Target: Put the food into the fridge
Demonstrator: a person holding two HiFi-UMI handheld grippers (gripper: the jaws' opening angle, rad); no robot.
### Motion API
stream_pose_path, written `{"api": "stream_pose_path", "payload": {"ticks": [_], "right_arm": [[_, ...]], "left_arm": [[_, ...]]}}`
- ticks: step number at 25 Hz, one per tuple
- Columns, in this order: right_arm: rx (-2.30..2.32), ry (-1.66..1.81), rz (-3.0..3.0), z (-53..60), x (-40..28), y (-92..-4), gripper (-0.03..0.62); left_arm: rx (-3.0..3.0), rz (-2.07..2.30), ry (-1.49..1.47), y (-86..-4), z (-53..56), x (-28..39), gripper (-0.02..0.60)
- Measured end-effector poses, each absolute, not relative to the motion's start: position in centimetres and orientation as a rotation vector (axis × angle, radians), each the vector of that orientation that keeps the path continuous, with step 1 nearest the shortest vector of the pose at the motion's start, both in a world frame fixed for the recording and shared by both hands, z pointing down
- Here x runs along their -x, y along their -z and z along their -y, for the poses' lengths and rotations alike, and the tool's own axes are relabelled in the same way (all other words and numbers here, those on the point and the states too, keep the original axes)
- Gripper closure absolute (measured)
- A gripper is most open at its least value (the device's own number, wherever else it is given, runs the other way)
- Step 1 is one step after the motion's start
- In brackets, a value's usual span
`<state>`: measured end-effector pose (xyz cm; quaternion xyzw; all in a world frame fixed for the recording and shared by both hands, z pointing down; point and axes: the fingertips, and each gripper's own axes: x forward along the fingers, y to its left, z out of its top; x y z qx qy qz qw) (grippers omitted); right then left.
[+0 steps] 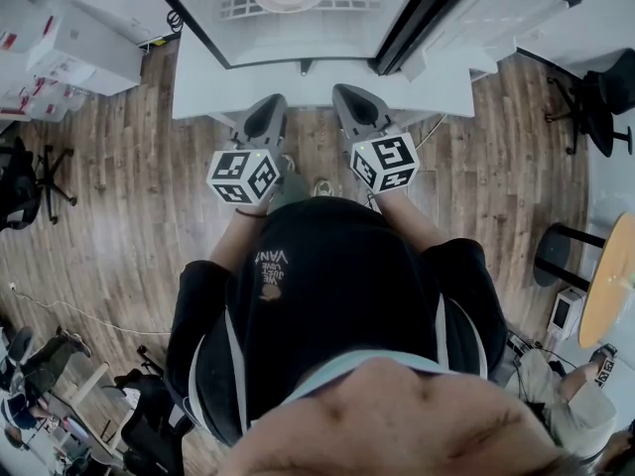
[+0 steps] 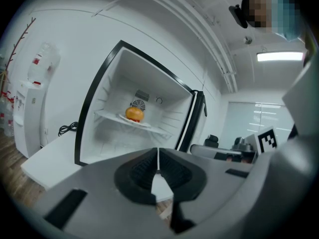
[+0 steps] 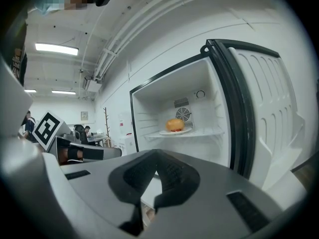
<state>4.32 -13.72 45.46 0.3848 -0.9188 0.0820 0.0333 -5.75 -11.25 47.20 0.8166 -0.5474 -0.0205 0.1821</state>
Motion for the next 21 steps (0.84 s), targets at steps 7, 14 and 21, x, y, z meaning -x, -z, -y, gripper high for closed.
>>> {"api": "stream_pose_path", "payload": {"ticks": [7, 14, 21], "right_arm": [[-1.168, -0.247, 2.830, 13.98, -4.15, -45.65, 0.582], [-1.160, -0.245, 2.836, 14.04, -3.96, -45.52, 0.582], [-1.161, -0.244, 2.836, 14.18, -3.96, -45.53, 0.582]], "left_arm": [[-2.304, 1.555, 0.057, -47.32, 11.41, 5.85, 0.557], [-2.305, 1.555, 0.050, -47.27, 11.38, 5.89, 0.557], [-2.308, 1.549, 0.042, -47.32, 11.45, 5.80, 0.557]]}}
